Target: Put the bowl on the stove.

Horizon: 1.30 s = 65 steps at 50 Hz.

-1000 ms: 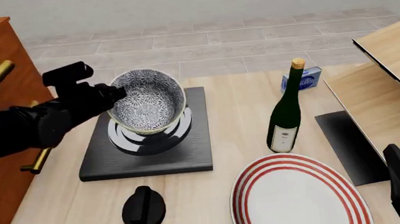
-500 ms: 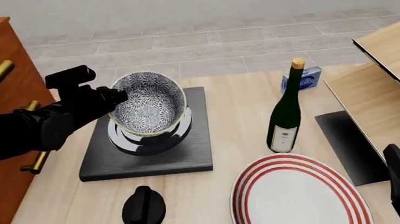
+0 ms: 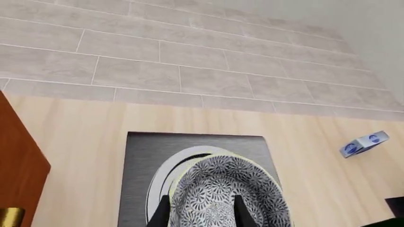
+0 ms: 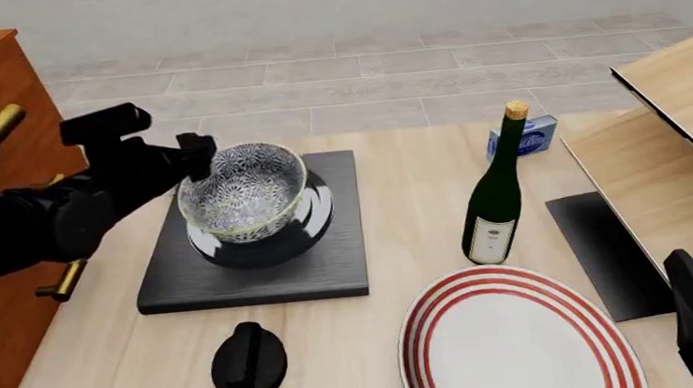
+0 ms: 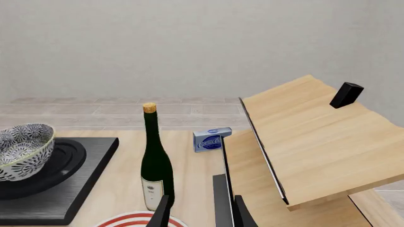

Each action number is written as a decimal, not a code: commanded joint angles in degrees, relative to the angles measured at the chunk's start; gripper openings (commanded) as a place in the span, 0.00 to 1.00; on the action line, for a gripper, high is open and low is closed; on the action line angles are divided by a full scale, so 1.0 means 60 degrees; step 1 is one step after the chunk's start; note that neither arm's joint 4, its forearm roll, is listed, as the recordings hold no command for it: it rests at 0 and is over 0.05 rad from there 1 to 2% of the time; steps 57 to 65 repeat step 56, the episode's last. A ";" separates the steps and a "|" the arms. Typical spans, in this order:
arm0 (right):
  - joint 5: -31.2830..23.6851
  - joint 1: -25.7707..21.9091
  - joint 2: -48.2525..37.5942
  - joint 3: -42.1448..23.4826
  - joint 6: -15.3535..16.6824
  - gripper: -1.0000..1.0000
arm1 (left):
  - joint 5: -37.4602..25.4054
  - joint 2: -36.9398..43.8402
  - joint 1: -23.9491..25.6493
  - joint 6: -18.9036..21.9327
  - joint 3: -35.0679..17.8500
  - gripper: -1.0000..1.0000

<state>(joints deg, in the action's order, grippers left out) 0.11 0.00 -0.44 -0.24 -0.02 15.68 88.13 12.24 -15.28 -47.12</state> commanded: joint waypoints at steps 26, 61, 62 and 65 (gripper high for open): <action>0.0000 0.0000 0.0000 0.0000 0.0001 1.00 | -0.0063 -0.1234 -0.0214 0.0257 0.0184 1.00; 0.0000 -0.0001 0.0000 0.0000 0.0001 1.00 | -0.0345 -0.1958 -0.0204 0.0239 0.0233 1.00; 0.0000 -0.0001 0.0000 0.0000 0.0001 1.00 | -0.0345 -0.1958 -0.0204 0.0239 0.0233 1.00; 0.0000 -0.0001 0.0000 0.0000 0.0001 1.00 | -0.0345 -0.1958 -0.0204 0.0239 0.0233 1.00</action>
